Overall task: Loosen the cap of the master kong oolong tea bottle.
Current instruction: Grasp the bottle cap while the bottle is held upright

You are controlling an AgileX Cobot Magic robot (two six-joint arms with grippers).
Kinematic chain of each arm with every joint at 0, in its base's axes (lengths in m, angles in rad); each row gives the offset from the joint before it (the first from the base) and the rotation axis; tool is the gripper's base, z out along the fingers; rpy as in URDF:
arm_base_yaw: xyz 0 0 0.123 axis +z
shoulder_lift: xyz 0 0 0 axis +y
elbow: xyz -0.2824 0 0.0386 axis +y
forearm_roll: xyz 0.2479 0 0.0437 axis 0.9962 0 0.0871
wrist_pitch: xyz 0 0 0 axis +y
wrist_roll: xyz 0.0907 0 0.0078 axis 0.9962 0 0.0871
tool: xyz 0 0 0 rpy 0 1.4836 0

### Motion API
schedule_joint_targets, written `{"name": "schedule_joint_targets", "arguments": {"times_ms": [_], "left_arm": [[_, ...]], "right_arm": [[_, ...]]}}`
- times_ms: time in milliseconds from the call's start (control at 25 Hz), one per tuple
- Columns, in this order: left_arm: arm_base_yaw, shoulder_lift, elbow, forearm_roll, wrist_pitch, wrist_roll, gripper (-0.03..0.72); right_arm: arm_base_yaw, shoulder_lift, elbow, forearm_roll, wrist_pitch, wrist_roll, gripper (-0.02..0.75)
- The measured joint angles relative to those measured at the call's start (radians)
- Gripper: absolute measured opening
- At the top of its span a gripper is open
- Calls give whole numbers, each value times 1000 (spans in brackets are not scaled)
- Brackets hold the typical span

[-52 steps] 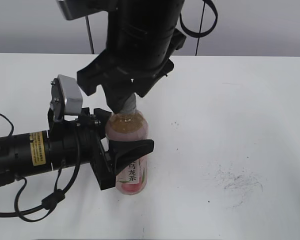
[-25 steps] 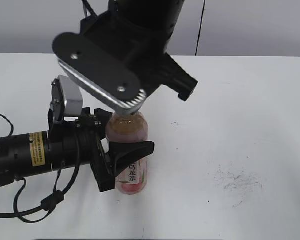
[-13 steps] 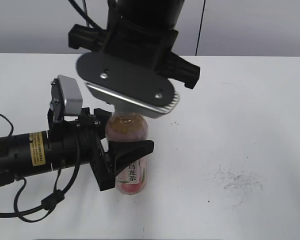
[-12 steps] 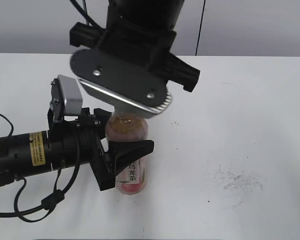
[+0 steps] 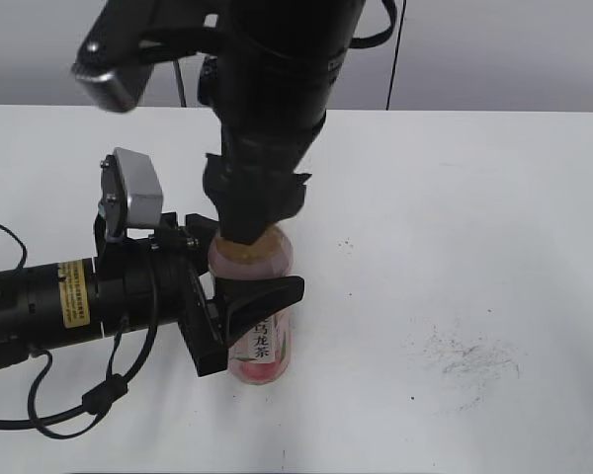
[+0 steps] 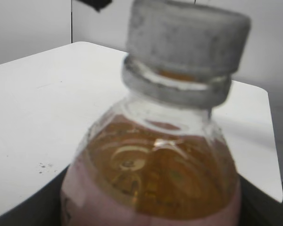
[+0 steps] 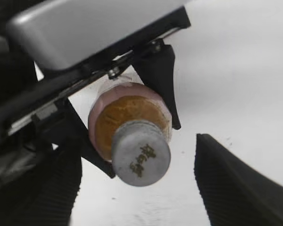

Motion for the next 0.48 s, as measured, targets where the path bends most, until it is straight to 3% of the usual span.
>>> {"name": "schedule_joint_targets", "arguments": {"times_ms": [280, 480], "left_arm": [[0, 0, 0, 0, 0, -1, 445], [0, 0, 0, 0, 0, -1, 445]], "right_arm": [[0, 0, 0, -6, 0, 628, 525], [0, 0, 0, -6, 0, 856, 426]]}}
